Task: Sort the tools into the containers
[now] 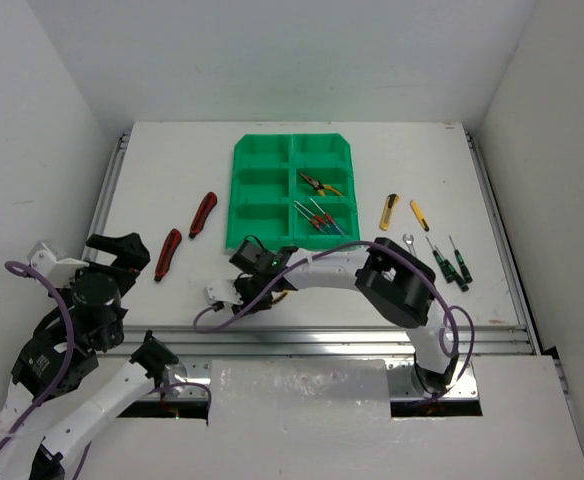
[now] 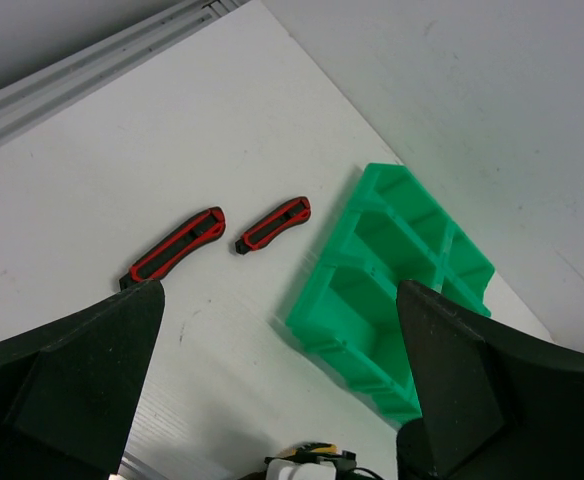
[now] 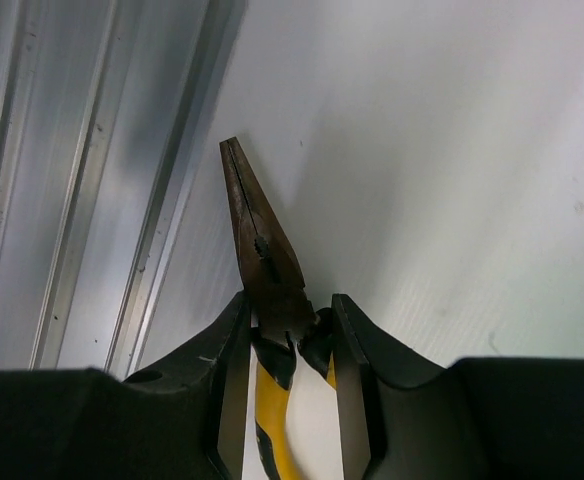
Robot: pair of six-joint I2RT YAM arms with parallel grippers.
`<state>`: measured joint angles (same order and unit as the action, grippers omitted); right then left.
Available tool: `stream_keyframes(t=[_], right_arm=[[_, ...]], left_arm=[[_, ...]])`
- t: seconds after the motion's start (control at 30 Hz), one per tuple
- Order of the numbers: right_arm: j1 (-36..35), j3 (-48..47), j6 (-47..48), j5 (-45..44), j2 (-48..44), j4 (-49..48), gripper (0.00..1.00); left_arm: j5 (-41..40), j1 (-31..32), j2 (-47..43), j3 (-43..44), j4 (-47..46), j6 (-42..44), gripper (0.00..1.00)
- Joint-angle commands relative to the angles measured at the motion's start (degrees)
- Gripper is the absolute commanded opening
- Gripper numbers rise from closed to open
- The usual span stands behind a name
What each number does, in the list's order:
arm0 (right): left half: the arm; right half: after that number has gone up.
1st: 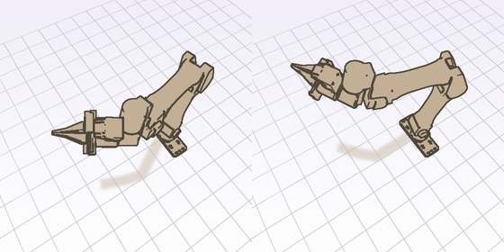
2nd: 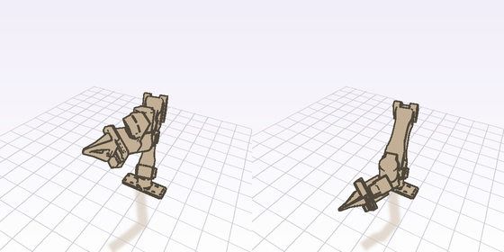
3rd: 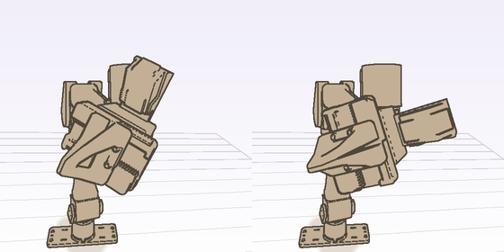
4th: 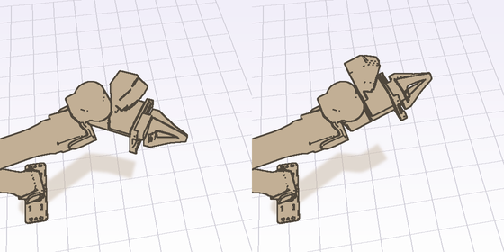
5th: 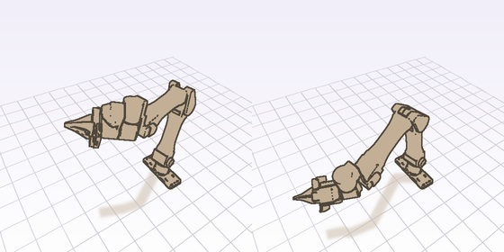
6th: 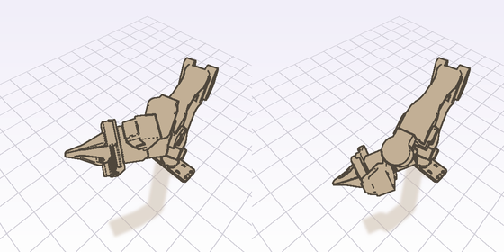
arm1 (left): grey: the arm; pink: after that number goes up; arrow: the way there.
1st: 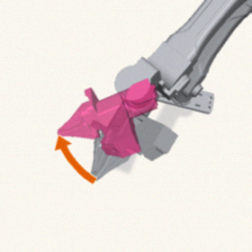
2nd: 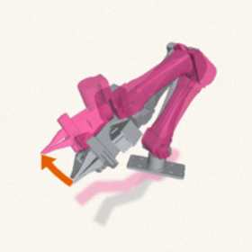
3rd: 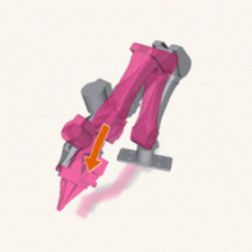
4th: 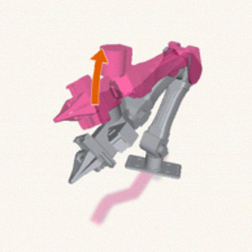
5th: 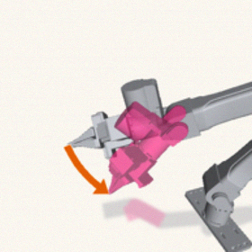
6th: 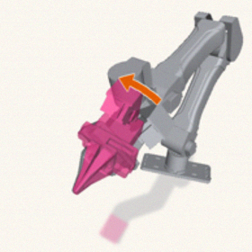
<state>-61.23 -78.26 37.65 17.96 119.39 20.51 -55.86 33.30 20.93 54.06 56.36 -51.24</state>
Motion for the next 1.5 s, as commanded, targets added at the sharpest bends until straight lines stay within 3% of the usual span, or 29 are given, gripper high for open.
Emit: stream_keyframes(t=[0.0,0.33,0.7,1.07,1.47], right_arm=[[0.5,7.0,-3.4,-2.9,-7.0,-12.1,0.00],[3.1,19.4,-9.0,-9.5,-21.9,-25.3,0.00],[11.4,22.7,-15.5,-11.0,-30.8,-31.7,0.00],[15.0,23.2,-18.4,-15.4,-34.2,-34.6,0.00],[18.8,20.6,-18.4,-13.9,-36.0,-30.4,0.00]], left_arm=[[0.3,-0.4,0.1,0.1,-2.1,1.2,1.00],[0.8,-0.3,0.1,-0.1,-3.0,2.0,1.00],[1.3,-0.4,0.3,-0.4,-4.1,3.0,1.00],[1.7,-0.4,0.7,-0.5,-4.3,3.4,1.00],[2.0,-0.3,1.0,-0.5,-4.7,3.8,1.00]])
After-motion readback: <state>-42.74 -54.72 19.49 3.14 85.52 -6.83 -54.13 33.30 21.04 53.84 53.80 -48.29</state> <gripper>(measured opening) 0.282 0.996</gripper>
